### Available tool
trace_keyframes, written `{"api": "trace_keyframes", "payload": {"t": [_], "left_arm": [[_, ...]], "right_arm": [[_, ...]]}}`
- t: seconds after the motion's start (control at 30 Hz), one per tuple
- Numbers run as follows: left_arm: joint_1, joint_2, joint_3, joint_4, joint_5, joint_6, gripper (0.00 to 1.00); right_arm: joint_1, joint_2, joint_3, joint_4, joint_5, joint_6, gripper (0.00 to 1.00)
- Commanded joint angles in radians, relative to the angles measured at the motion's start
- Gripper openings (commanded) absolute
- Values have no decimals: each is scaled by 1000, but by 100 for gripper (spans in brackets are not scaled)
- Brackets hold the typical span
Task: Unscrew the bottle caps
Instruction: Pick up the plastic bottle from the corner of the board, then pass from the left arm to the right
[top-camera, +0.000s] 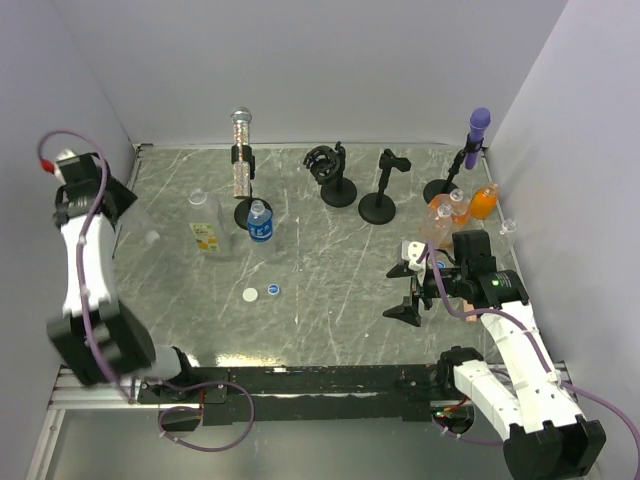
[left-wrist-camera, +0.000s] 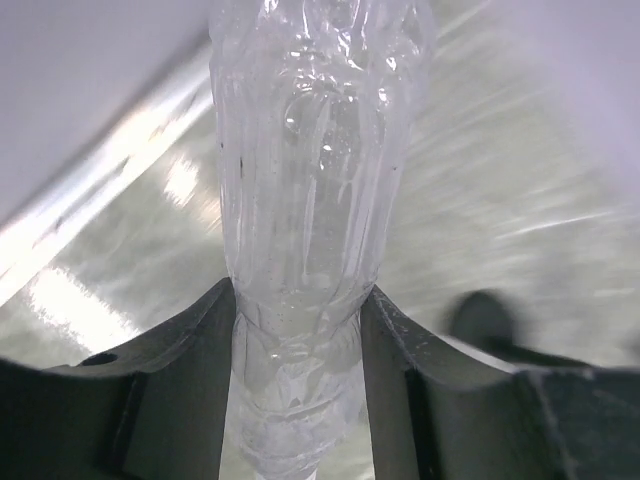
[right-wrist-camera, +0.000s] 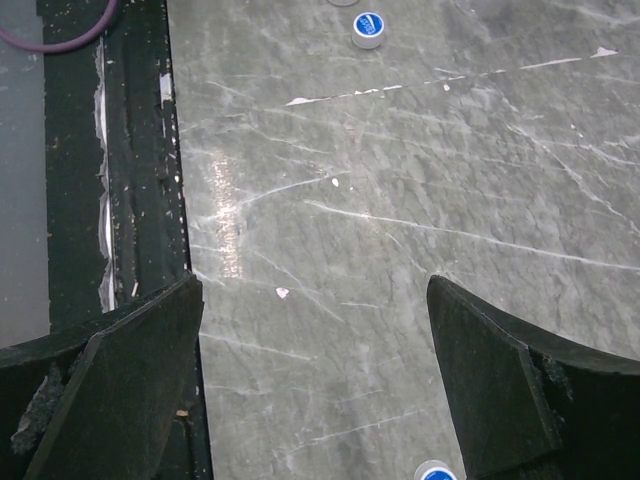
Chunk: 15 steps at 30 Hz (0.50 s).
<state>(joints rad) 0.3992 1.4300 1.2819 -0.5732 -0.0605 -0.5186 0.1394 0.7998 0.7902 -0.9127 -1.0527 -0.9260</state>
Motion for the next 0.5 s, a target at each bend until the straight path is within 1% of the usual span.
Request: {"api": "trace_keyframes", "payload": {"t": [0.0,0.07,0.13,0.23,0.3,0.33,0.37,0.43,0.47], "left_arm": [[-80,-250,-13,104,19,-58,34],[-150,-313,16,110,16,-72,34],[-244,-370,48,128,20,-86,34],[-307,-436,83,174,126,-156,33],[-365,-465,76,222,217,-242,33],[-393,-480,57,257,262,-288,33],[-464,-493,37,291,283,-332,33],[-580,-519,-12,383,288,-423,32],[-652,-528,-33,424,260,-451,32]], "right_arm": [[-9,-19,1,8,-44,-30,99],[-17,-25,3,-3,-62,-36,99],[-20,-33,26,-41,-78,-57,99],[-20,-42,140,-158,-69,-103,99],[-20,-47,237,-207,-60,-100,99],[-20,-47,289,-218,-67,-79,99],[-20,-45,332,-218,-81,-51,99],[-20,-42,401,-160,-122,71,99],[-20,-40,420,-109,-154,155,99]]}}
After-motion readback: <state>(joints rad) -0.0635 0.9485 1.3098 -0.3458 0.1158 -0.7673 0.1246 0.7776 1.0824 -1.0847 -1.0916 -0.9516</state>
